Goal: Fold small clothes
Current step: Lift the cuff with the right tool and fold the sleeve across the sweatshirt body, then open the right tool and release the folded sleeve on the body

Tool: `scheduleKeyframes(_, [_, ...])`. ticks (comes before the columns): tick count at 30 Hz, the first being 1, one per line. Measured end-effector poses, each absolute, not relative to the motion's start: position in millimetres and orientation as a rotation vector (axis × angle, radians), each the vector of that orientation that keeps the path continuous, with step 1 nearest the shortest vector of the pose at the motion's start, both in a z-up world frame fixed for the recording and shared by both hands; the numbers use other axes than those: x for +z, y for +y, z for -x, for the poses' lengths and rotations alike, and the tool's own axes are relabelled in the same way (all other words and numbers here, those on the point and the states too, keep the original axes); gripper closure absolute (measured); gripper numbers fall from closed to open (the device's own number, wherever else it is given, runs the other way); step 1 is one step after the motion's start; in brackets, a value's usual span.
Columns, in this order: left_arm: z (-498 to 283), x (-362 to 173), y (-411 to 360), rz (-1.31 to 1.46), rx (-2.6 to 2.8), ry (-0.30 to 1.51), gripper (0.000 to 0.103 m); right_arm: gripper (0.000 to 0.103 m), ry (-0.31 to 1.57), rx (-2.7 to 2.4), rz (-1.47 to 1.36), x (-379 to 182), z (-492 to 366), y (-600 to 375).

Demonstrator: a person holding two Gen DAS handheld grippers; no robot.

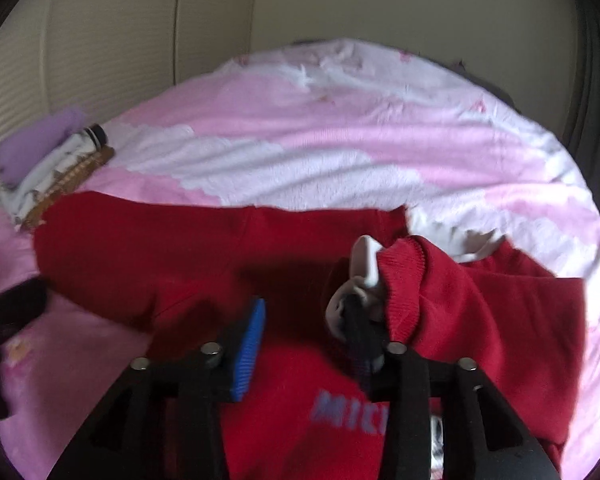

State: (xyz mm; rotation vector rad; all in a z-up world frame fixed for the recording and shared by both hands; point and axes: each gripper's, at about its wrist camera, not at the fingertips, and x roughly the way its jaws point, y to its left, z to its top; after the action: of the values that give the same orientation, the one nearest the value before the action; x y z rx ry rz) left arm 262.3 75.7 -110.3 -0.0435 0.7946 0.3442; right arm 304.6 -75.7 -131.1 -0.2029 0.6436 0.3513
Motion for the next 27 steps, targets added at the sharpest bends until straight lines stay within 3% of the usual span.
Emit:
scheduleKeyframes(4, [-278.1,-110.0,50.1,0.071,0.248,0.790,0.000,0.048,0.607,0.246,0.136,-114.8,-278.9,-127.1])
scheduleKeyframes(9, [-311.3,-111.6,3.7,0.050,0.112,0.787,0.000,0.047,0.665,0.055,0.009,-115.6,-269.3,-220.0])
scheduleKeyframes(14, [-344.8,-116.8,-32.6,0.006,0.048,0.794,0.008,0.047,0.706,-0.051,-0.035,-125.8,-272.0,-275.8])
scheduleKeyframes(27, [-377.8,-169.9,-50.4,-0.063,0.090,0.911,0.007,0.047,0.836,-0.044,-0.035,-169.5,-282.4,-302.9])
